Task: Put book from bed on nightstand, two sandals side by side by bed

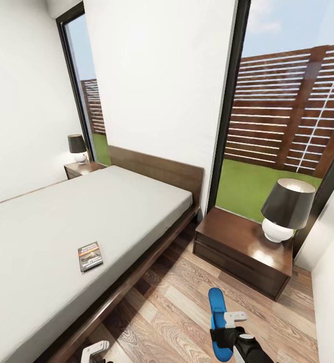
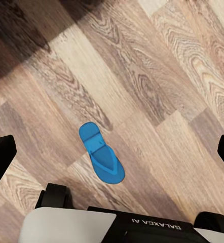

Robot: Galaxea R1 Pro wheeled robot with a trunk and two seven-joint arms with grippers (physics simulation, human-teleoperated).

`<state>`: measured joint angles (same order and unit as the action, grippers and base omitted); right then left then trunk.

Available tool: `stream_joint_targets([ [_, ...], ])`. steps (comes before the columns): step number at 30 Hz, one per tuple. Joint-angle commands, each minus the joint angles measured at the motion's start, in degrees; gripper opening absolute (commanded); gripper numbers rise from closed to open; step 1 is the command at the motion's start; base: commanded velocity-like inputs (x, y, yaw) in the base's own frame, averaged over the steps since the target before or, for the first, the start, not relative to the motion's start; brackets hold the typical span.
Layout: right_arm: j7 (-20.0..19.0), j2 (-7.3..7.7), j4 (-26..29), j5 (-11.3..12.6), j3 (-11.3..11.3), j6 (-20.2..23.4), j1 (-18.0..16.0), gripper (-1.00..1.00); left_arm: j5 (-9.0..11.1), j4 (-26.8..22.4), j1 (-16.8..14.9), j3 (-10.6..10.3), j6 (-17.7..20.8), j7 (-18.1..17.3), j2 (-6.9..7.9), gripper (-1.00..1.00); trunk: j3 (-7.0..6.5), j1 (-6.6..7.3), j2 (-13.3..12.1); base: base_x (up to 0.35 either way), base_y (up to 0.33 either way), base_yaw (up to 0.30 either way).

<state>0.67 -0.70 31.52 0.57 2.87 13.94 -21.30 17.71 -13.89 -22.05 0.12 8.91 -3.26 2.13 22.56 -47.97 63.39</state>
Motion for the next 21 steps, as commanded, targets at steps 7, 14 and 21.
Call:
stream_joint_targets([
  [7,-0.22,0.04,-0.08,0.09,0.15,0.32,-0.05,-1.00,0.46,-0.09,-0.01,0.11,0.38,0.00,-0.03,1.00,0.06,0.00,0.04,0.000,0.000,0.000],
  [14,-0.64,0.14,-0.14,0.18,0.16,0.26,-0.08,-1.00,0.53,-0.09,-0.01,0.14,0.40,1.02,-0.09,1.00,1.14,-1.32,2.45,0.000,0.000,0.000],
  [21,-0.75,0.16,5.22,0.01,0.12,1.11,-0.09,-1.00,0.56,-0.09,-0.01,0.14,0.41,1.62,-0.10,1.00,2.40,-2.86,5.25,0.000,0.000,0.000],
])
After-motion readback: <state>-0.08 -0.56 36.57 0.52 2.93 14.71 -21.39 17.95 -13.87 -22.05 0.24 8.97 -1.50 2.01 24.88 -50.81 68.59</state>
